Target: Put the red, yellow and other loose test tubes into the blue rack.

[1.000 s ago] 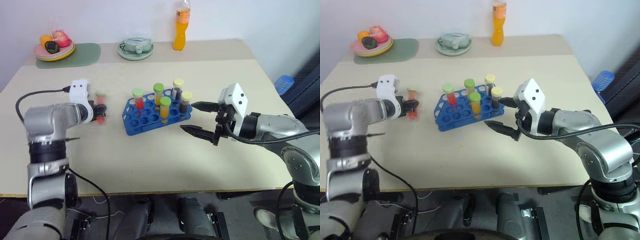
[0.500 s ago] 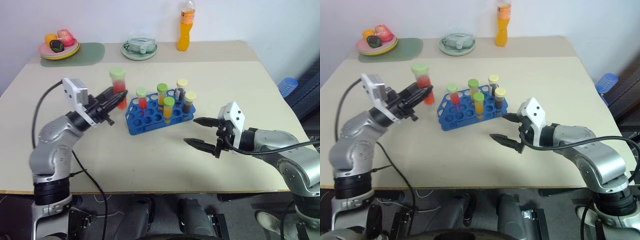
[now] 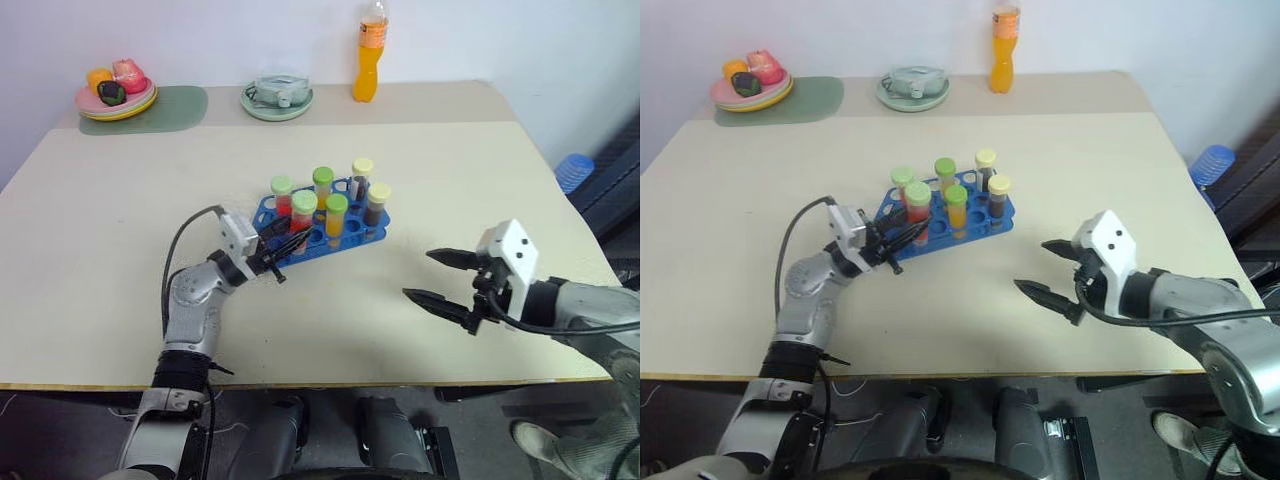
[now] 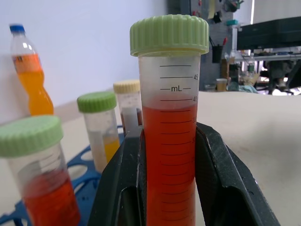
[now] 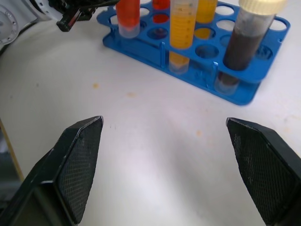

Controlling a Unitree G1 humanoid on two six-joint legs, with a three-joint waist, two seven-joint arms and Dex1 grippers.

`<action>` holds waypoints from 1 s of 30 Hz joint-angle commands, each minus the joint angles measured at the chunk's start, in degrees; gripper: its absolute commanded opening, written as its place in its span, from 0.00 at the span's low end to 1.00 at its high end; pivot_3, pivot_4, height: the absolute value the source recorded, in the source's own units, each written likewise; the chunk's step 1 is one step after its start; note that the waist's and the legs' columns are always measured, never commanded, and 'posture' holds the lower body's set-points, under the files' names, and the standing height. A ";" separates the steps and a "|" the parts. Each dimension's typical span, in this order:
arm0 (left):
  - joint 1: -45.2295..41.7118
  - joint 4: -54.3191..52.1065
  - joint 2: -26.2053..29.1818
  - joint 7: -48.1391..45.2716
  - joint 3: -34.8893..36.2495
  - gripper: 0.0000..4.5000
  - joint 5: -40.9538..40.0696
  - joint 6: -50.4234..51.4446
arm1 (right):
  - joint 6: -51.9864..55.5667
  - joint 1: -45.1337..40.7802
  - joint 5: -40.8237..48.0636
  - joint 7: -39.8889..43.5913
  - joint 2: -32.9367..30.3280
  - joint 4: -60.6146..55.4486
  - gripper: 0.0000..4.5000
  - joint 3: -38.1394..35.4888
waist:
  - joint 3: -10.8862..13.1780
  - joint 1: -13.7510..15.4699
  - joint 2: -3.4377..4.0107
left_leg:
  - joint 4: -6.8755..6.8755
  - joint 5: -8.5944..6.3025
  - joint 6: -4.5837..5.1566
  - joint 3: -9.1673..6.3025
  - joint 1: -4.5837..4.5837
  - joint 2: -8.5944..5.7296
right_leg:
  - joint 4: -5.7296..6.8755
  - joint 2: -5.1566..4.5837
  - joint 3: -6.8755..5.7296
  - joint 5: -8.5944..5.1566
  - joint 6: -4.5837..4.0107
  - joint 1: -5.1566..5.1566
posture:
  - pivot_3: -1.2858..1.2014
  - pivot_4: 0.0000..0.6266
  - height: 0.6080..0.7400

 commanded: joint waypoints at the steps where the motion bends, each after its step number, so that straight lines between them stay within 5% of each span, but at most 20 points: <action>1: -0.53 3.30 -0.84 1.35 -0.98 0.17 1.82 -4.44 | 1.80 1.76 3.15 -0.68 -1.18 -3.66 0.96 -5.06 | -0.02 0.02 0.01 | 0.00 0.00 0.00 0.00 0.00 0.00 | 0.00 0.00 0.00 0.00 0.00 0.01 | 0.52 0.24 1.00; 30: -1.77 10.24 1.62 4.87 -0.28 0.17 1.16 -5.84 | -2.17 8.07 2.90 -1.50 -1.13 -4.46 0.96 -5.36 | -0.48 -0.18 0.18 | 0.03 0.00 0.02 0.00 0.10 0.00 | 0.01 0.02 0.00 0.02 0.05 0.10 | 0.52 0.24 1.00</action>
